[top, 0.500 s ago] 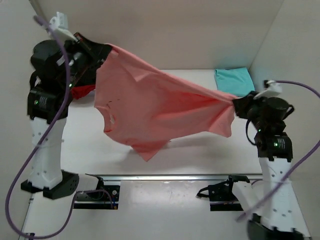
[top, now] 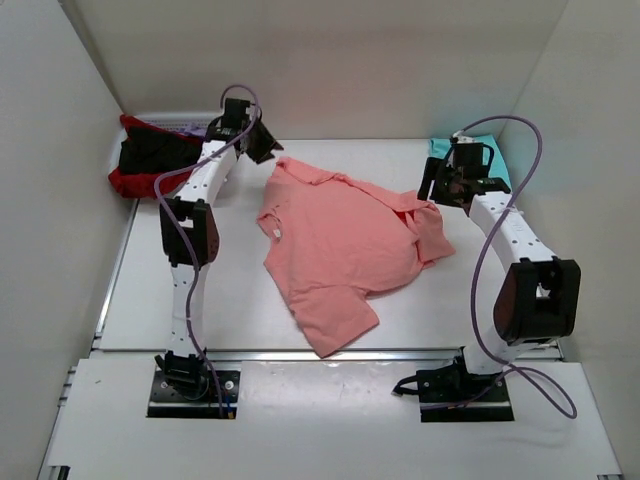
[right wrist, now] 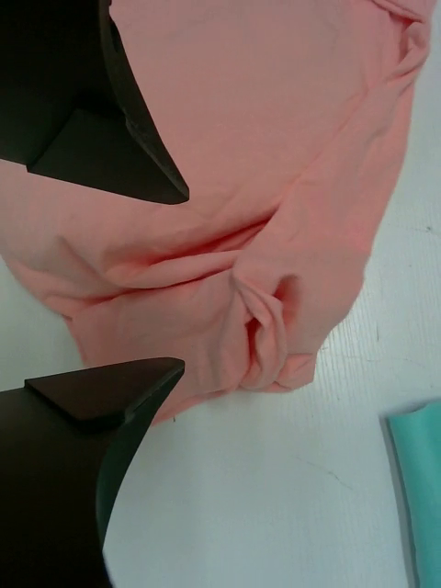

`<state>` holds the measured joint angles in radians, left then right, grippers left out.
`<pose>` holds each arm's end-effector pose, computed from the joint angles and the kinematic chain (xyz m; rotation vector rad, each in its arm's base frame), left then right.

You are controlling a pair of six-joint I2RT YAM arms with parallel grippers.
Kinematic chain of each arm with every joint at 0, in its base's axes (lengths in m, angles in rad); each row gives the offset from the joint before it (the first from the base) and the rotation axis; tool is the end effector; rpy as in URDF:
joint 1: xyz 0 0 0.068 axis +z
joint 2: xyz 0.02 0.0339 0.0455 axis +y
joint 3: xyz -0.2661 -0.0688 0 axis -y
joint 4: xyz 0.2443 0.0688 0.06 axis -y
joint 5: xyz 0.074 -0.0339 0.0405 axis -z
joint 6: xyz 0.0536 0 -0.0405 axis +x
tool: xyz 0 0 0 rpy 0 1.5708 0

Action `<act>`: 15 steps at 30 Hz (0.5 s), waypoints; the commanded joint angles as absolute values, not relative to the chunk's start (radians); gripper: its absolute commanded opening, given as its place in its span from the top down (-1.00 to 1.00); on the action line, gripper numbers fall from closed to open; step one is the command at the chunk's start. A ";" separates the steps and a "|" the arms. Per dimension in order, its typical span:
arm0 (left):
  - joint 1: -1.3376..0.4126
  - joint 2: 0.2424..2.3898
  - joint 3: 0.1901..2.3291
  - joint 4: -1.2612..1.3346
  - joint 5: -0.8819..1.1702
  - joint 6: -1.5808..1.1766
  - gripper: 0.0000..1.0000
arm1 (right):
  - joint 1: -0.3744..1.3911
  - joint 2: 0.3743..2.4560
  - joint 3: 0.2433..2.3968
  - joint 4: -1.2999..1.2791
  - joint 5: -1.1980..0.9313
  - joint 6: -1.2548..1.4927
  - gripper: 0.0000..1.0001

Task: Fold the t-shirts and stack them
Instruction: Flatten out the tshirt

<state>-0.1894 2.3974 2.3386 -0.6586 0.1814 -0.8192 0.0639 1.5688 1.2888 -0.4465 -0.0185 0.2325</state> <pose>0.5468 -0.1147 0.2560 -0.6440 2.2950 -0.7128 0.3654 0.0244 0.2850 0.1844 2.2960 0.1738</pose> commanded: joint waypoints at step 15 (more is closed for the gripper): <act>-0.529 1.335 0.913 -0.470 0.304 -0.779 0.08 | -0.075 1.523 1.045 -0.394 0.083 0.264 -0.28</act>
<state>-0.5022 1.3773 1.0855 -0.4683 0.2993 -0.7250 -0.0818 1.5063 1.0416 -0.4297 0.0536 0.2455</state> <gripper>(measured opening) 0.458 0.643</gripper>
